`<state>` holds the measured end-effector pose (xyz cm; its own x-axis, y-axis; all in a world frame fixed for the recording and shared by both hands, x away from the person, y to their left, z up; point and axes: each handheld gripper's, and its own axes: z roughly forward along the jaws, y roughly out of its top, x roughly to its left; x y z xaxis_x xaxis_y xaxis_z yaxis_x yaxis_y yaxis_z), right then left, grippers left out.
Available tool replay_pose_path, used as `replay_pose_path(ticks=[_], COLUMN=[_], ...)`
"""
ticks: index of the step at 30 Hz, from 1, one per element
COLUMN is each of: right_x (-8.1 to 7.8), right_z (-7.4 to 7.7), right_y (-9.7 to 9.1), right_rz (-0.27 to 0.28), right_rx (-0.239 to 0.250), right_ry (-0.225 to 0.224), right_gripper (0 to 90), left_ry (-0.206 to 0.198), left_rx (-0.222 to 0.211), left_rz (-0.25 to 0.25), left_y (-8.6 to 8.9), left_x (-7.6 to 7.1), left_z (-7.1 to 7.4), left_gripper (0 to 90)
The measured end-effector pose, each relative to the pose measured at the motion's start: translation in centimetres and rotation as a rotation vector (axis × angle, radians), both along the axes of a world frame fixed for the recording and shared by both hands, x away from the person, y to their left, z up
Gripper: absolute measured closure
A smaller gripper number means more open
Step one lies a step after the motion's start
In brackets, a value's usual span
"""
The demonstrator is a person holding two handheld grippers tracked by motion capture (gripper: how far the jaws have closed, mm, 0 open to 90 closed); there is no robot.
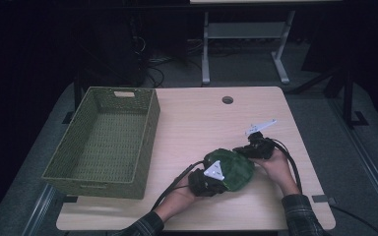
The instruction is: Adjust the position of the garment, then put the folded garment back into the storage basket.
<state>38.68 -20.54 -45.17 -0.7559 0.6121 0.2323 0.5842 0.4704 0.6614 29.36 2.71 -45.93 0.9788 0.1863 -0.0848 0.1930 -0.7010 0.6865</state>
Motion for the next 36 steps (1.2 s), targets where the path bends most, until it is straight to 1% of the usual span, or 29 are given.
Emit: replay_pose_path(ticks=[2, 4, 5, 7, 9, 11, 12, 14, 15, 16, 18, 19, 21, 24, 28, 29, 30, 31, 32, 34, 36], right_x=[-0.2, -0.4, -0.6, -0.8, -1.0, -1.2, -1.4, -1.7, -2.0, -2.1, -2.5, -2.8, -3.3, -3.9, -4.8, -5.0, -5.2, -5.4, -5.6, -5.9, -6.1], right_z=[0.0, 0.0, 0.0, -0.2, -0.1, -0.1, 0.1, -0.1, 0.0, -0.1, 0.0, 0.1, 0.2, 0.2, 0.4, 0.3, 0.3, 0.2, 0.1, 0.0, -0.2], right_y=[-0.1, -0.2, -0.3, -0.4, -0.5, -0.6, -0.7, -0.8, -0.9, -1.0, -1.1, -1.1, -1.1, -1.0, -1.0, -1.0, -1.0, -0.9, -0.9, -0.9, -1.0], right_rz=[0.002, 0.011, 0.007, 0.009, 0.007, 0.015, 0.008, 0.016, 0.012, 0.014, 0.023, 0.019, 0.027, 0.043, 0.049, 0.055, 0.058, 0.063, 0.064, 0.061, 0.057], right_rx=[-0.001, -0.015, -0.014, -0.012, -0.019, -0.019, -0.020, -0.021, -0.021, -0.020, -0.031, -0.035, -0.037, -0.050, -0.059, -0.055, -0.056, -0.058, -0.061, -0.063, -0.078], right_ry=[-0.002, 0.001, 0.010, 0.002, 0.014, 0.005, 0.009, 0.003, 0.011, 0.010, 0.010, 0.018, 0.013, 0.010, 0.013, 0.005, 0.012, 0.014, 0.016, 0.018, 0.013], right_gripper=[90.0, 90.0, 90.0, 90.0, 90.0, 90.0, 90.0, 90.0, 90.0, 90.0, 90.0, 90.0, 90.0, 90.0, 90.0, 90.0, 90.0, 90.0, 90.0, 90.0, 90.0], left_ry=[-0.009, -0.004, -0.004, 0.001, 0.000, 0.001, -0.002, -0.006, -0.006, -0.008, -0.009, -0.014, -0.014, -0.021, -0.027, -0.033, -0.034, -0.044, -0.043, -0.046, -0.042], left_rx=[0.008, 0.004, 0.002, 0.002, 0.001, 0.002, 0.004, 0.008, 0.008, 0.008, 0.006, 0.006, 0.004, 0.008, 0.011, 0.020, 0.019, 0.020, 0.021, 0.024, 0.021], left_rz=[0.001, 0.017, 0.023, 0.031, 0.040, 0.047, 0.049, 0.053, 0.059, 0.065, 0.080, 0.086, 0.107, 0.119, 0.144, 0.140, 0.148, 0.149, 0.157, 0.149, 0.155], left_y=[0.2, 0.4, 0.5, 0.8, 0.9, 1.1, 1.2, 1.5, 1.6, 1.8, 2.2, 2.5, 2.9, 3.4, 3.9, 4.1, 4.2, 4.3, 4.3, 4.5, 4.6], left_x=[0.3, 0.5, 0.6, 0.8, 0.9, 1.1, 1.2, 1.4, 1.5, 1.6, 1.9, 2.0, 2.3, 2.7, 3.1, 3.2, 3.3, 3.4, 3.4, 3.5, 3.5], left_z=[0.0, 0.1, 0.1, 0.1, 0.1, 0.1, 0.2, 0.2, 0.2, 0.3, 0.4, 0.4, 0.5, 0.6, 0.7, 0.7, 0.7, 0.6, 0.6, 0.7, 0.7], left_gripper=[89.7, 89.7, 89.7, 89.8, 89.7, 89.7, 89.8, 89.7, 89.7, 89.7, 89.7, 89.8, 89.7, 89.7, 89.8, 89.7, 89.8, 89.7, 89.7, 89.7, 89.7])
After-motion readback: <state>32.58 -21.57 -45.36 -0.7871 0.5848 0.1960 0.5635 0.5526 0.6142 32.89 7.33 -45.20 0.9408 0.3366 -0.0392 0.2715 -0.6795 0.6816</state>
